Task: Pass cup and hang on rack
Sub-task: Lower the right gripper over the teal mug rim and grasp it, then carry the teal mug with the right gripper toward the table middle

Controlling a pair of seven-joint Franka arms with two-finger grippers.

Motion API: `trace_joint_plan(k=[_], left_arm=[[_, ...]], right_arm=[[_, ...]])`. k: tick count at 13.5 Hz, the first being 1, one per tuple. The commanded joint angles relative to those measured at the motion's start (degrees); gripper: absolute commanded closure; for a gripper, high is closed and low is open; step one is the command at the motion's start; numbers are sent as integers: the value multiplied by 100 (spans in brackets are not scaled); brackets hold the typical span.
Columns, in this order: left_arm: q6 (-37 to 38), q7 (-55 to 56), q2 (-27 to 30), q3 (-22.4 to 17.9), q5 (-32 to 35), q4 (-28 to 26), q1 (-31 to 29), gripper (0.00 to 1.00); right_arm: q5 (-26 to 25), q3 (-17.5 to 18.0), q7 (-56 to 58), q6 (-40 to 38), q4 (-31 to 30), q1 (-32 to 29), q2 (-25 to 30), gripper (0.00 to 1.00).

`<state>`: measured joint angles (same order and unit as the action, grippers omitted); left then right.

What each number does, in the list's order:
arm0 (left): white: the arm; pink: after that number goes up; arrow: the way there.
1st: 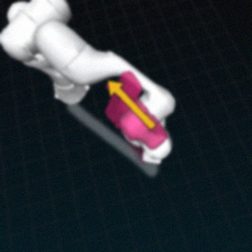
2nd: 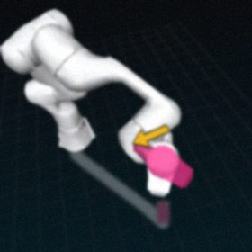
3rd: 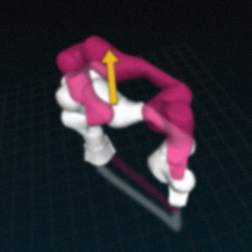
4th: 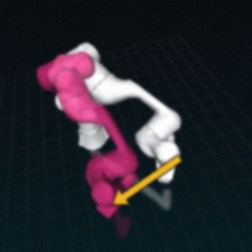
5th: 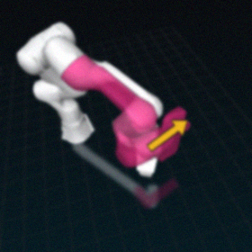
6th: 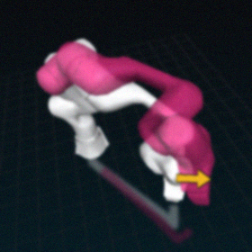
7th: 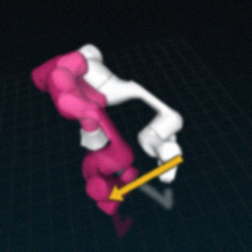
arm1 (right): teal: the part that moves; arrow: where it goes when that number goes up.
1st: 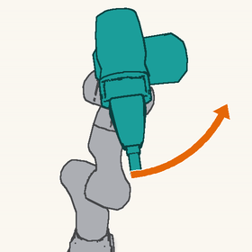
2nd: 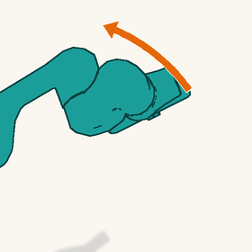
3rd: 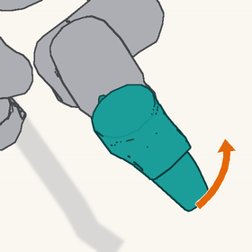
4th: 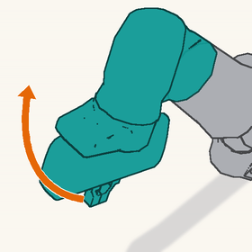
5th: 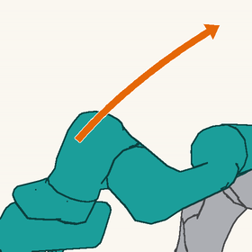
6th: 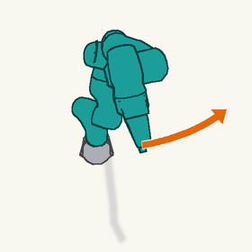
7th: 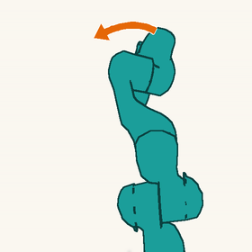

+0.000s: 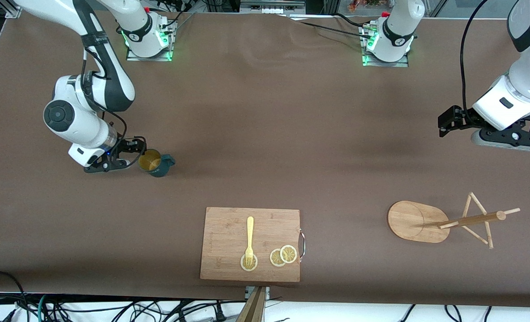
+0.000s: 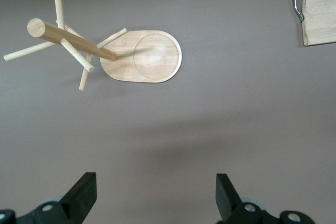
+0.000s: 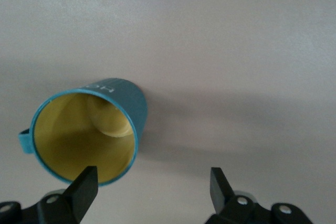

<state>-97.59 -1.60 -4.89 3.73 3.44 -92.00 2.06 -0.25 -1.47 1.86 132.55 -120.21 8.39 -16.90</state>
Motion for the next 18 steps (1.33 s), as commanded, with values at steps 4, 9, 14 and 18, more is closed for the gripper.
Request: trace_joint_plan(k=[4, 9, 14, 18], left_arm=[[91, -94, 32, -31, -168, 60, 14, 0], [91, -94, 32, -31, -185, 60, 14, 0], [91, -103, 32, -31, -185, 60, 14, 0], [91, -103, 32, -31, -177, 60, 5, 0]], right_arm=[[183, -12, -72, 166, 173, -12, -445, 51], [183, -3, -712, 131, 173, 110, -507, 100], [270, 207, -1731, -648, 856, 304, -507, 100], [674, 278, -3004, -1424, 1806, 847, -831, 100]])
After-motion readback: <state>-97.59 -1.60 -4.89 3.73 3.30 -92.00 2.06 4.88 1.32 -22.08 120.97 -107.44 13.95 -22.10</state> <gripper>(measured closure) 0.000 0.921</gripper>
